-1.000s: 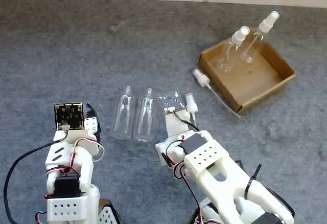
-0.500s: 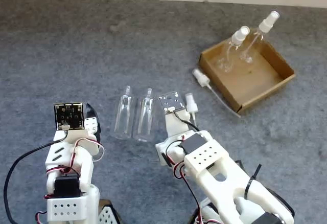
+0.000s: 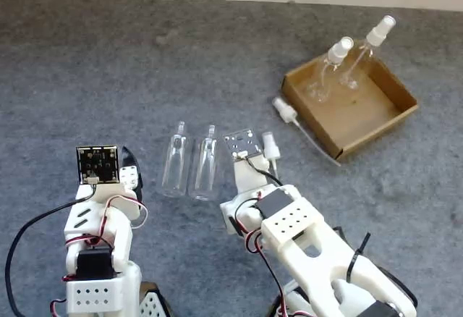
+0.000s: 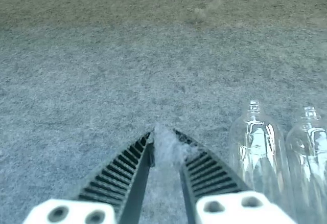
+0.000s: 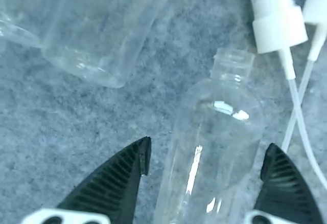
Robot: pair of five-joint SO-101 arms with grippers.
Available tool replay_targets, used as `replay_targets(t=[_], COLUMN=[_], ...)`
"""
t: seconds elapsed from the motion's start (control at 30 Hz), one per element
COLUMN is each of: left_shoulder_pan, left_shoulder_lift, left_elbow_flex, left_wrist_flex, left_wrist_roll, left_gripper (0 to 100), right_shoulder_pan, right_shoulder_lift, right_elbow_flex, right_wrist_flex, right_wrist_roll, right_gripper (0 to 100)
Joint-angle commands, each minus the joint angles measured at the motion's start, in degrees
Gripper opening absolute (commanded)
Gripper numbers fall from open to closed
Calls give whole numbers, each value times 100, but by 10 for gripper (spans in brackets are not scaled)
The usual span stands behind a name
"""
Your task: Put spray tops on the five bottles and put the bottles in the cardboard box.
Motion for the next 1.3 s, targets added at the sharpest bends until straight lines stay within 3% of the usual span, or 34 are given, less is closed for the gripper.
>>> replay_targets(t=[0.0, 0.3, 0.47, 0.9, 1.1, 1.27], left_shoulder_pan=[84, 57, 66, 92, 92, 92], left_shoulder_lift=[-40, -40, -40, -40, -40, -40], left_elbow_flex=[119, 119, 119, 119, 119, 119], left_wrist_flex=[-132, -132, -18, -26, -26, -26], left_wrist_roll=[18, 18, 18, 18, 18, 18], left_gripper=[6, 6, 6, 8, 8, 8], right_shoulder_pan=[-31, -22, -22, -22, -22, -22], right_shoulder_lift=[-189, -198, -198, -136, -136, -136], right_elbow_flex=[-22, -57, -84, -22, -31, -31], right_wrist_flex=[-110, -110, -101, -84, 154, 145], right_wrist_roll=[62, 70, 782, 879, 1398, 1433], right_gripper=[310, 310, 310, 310, 310, 205])
